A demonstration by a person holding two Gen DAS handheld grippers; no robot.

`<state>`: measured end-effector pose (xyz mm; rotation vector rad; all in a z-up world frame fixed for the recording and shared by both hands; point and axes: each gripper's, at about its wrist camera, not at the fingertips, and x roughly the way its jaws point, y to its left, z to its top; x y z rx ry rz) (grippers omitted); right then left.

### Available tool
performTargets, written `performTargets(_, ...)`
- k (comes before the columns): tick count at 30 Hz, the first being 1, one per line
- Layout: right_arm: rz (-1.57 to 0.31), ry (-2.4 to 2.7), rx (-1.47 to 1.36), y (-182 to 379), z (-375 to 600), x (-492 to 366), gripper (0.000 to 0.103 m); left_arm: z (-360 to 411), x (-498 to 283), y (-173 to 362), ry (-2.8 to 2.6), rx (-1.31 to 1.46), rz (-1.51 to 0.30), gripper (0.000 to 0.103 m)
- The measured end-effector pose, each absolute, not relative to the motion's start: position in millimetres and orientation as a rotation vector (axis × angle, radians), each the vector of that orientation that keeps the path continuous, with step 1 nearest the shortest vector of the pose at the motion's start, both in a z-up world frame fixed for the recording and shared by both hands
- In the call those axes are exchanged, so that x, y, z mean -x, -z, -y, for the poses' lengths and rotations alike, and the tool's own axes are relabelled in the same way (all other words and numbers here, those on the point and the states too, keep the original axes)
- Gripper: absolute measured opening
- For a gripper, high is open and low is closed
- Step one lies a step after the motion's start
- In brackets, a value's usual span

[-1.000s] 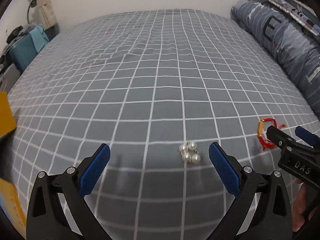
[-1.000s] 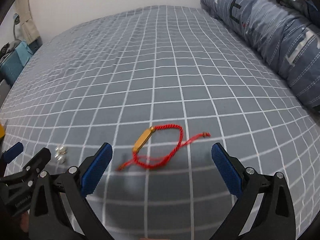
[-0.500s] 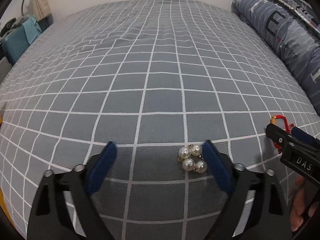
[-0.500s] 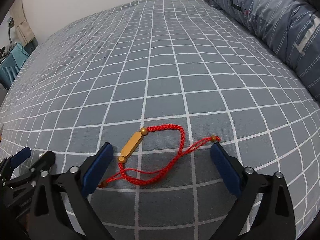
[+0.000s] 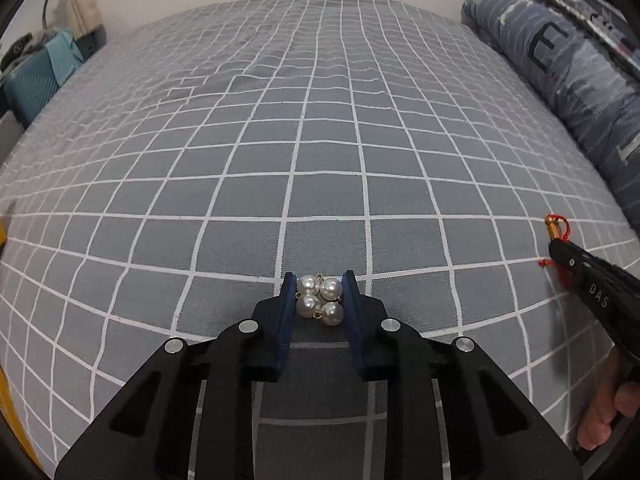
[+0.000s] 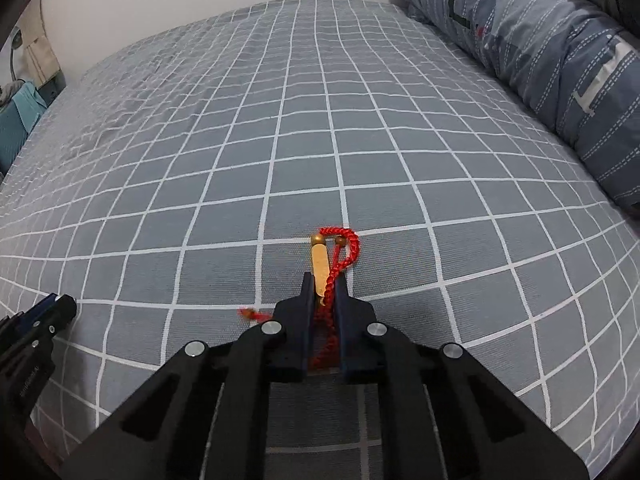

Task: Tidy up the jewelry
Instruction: 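Grasp the pearl earrings with left tool while right tool grasps red cord bracelet, then lift both held items and carry them toward the white box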

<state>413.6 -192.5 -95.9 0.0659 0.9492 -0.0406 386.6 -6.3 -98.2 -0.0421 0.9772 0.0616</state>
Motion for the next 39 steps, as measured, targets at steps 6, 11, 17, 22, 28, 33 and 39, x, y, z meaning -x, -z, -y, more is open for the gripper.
performTargets(6, -0.927, 0.034, -0.079, 89.8, 195.3, -408.1, 0.009, 6.5, -381.7, 94.0, -0.056, 0.028, -0.956, 0.023)
performTargets(11, -0.901, 0.045, -0.098, 84.3, 200.4, -403.0, 0.009, 1.8, -374.7, 87.2, -0.054, 0.039, -0.936, 0.023)
performTargets(17, -0.862, 0.035, -0.1, 74.2, 200.9, -393.2, 0.009, 3.0, -371.1, 82.2, -0.042, 0.045, -0.929, 0.023)
performTargets(22, -0.845, 0.022, -0.106, 65.5, 199.6, -385.2, 0.009, 6.7, -362.9, 69.3, -0.043, 0.046, -0.905, 0.023)
performTargets(28, -0.813, 0.007, -0.099, 43.3, 195.5, -368.8, 0.009, 9.8, -352.1, 50.0, -0.048, 0.044, -0.886, 0.023)
performTargets(33, -0.81, 0.007, -0.084, 27.9, 192.9, -352.7, 0.009, 10.7, -340.0, 34.9, -0.047, 0.043, -0.887, 0.023)
performTargets(39, -0.804, 0.008, -0.09, 4.7, 192.0, -330.5, 0.009, 6.4, -315.8, 4.7, -0.057, 0.041, -0.866, 0.023)
